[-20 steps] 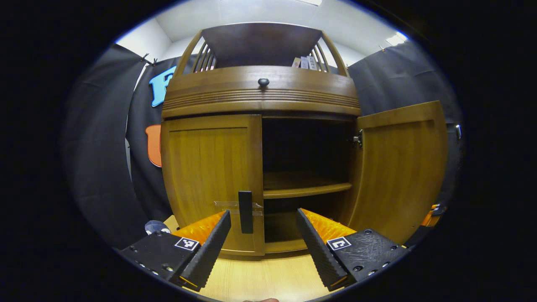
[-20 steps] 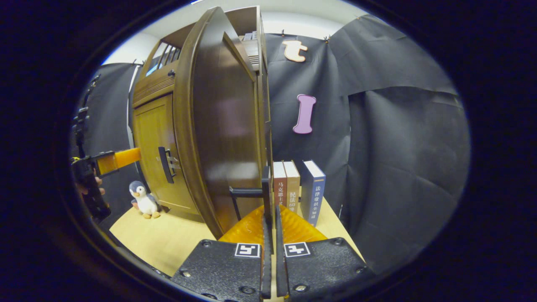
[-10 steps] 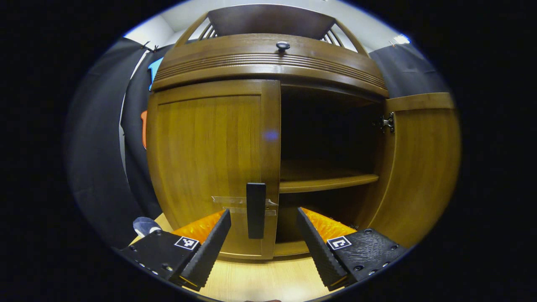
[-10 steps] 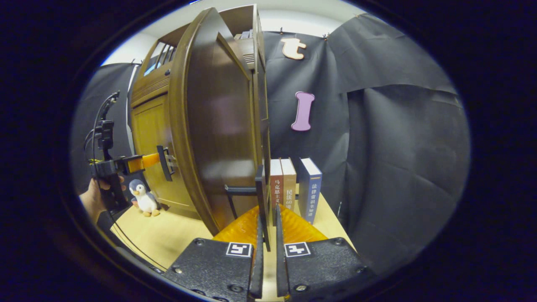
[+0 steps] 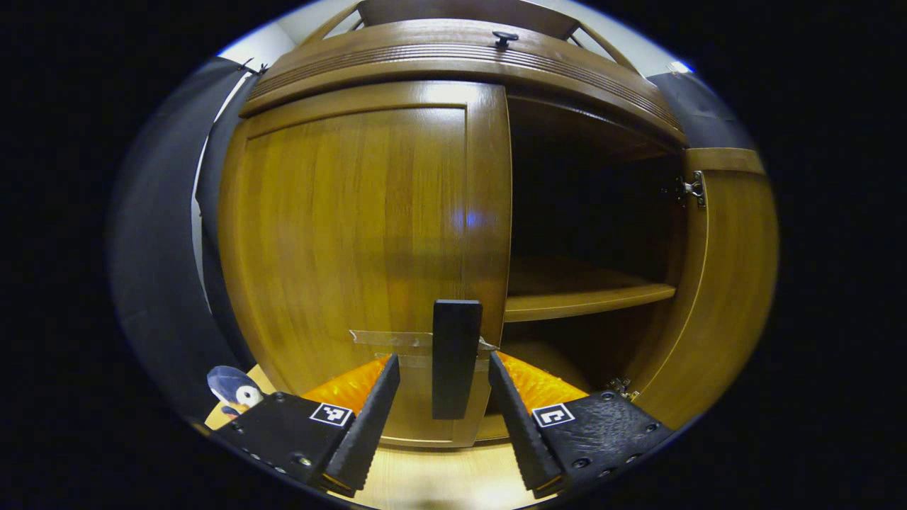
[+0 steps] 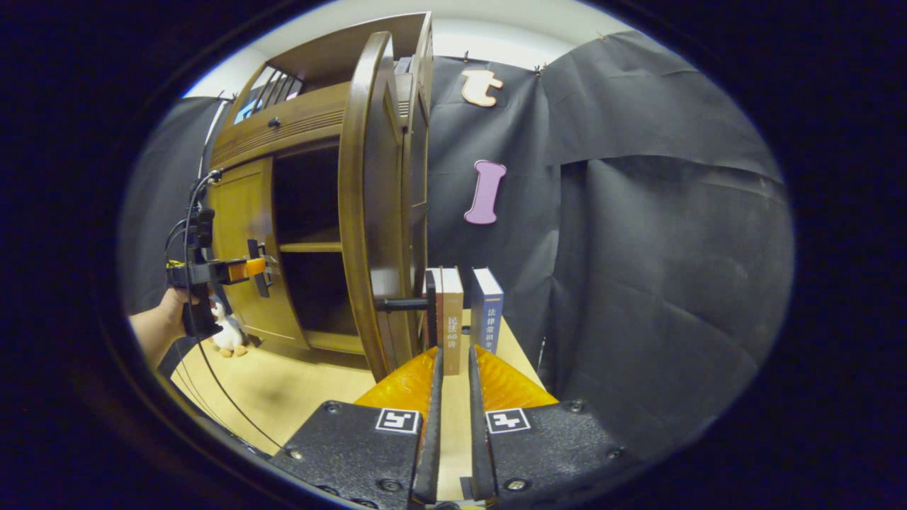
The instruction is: Open the right door of the double-door shoe cabinet with the right hand, and open the left door with the left hand.
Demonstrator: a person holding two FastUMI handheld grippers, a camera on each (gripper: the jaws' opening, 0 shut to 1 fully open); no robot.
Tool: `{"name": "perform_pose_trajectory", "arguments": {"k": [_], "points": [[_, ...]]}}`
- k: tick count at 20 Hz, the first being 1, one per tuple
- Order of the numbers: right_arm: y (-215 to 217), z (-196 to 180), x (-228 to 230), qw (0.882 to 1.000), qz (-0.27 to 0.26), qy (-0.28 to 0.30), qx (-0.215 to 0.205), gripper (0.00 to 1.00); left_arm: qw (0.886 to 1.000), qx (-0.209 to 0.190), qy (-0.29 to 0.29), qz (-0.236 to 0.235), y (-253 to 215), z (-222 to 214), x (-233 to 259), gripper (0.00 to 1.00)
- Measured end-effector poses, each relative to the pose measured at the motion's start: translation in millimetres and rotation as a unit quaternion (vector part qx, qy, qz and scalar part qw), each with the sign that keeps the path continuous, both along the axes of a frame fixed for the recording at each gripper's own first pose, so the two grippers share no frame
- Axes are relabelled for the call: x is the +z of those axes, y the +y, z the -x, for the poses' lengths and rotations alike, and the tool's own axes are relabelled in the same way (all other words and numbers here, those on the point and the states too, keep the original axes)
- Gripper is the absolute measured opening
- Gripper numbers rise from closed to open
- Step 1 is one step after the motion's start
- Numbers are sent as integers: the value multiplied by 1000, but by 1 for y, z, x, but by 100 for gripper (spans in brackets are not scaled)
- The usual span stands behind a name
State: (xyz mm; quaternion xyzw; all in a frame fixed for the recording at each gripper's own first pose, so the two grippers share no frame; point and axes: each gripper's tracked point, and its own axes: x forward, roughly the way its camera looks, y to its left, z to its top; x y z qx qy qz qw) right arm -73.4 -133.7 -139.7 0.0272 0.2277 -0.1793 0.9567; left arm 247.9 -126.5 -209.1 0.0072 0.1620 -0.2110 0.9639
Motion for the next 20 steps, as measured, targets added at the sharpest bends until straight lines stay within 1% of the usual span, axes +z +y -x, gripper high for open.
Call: {"name": "perform_pose_trajectory", "arguments": {"k": [1, 2, 3, 4, 5, 6, 7, 9, 10, 11, 12, 13, 14, 15, 17, 20], "points": [[-1, 3, 2, 1000, 3, -1, -5, 21, 1000, 0, -2, -2, -2, -9, -1, 76], [-2, 5, 5, 1000, 5, -2, -8, 25, 1000, 2, 8, -3, -4, -15, -6, 62], [-4, 7, 6, 1000, 6, -1, -13, 25, 1000, 1, 18, 1, -7, -15, -10, 48], [-5, 9, 8, 1000, 5, -1, -17, 28, 1000, 1, 22, 4, -9, -17, -12, 47], [-6, 11, 8, 1000, 5, -1, -22, 28, 1000, 1, 27, 3, -10, -20, -14, 59], [-10, 11, 9, 1000, 4, -2, -27, 28, 999, -9, 29, 10, -12, -15, -8, 59], [-10, 13, 9, 1000, 3, -3, -31, 30, 1000, -12, 25, 10, -14, -12, -9, 55], [-10, 16, 11, 999, 2, -4, -37, 33, 1000, -20, 16, 0, -20, -20, -12, 48], [-10, 18, 12, 999, 0, -4, -37, 39, 1000, -23, 19, -4, -18, -18, -14, 42], [-10, 19, 12, 999, 0, -4, -40, 41, 1000, -24, 17, -7, -16, -18, -13, 35], [-11, 20, 14, 999, 1, -6, -43, 44, 999, -27, 19, -8, -17, -17, -13, 24], [-11, 20, 14, 999, 0, -7, -45, 46, 999, -28, 19, -11, -16, -17, -13, 31], [-11, 20, 15, 999, -2, -10, -46, 49, 999, -28, 23, -9, -16, -16, -12, 31], [-11, 19, 15, 999, -3, -12, -48, 49, 999, -28, 23, -12, -16, -16, -12, 25], [-11, 21, 15, 999, -4, -15, -50, 47, 999, -22, 25, -13, -14, -12, -12, 25], [-12, 23, 16, 998, -4, -16, -53, 48, 999, -20, 27, -18, -9, -6, -11, 25]]}}
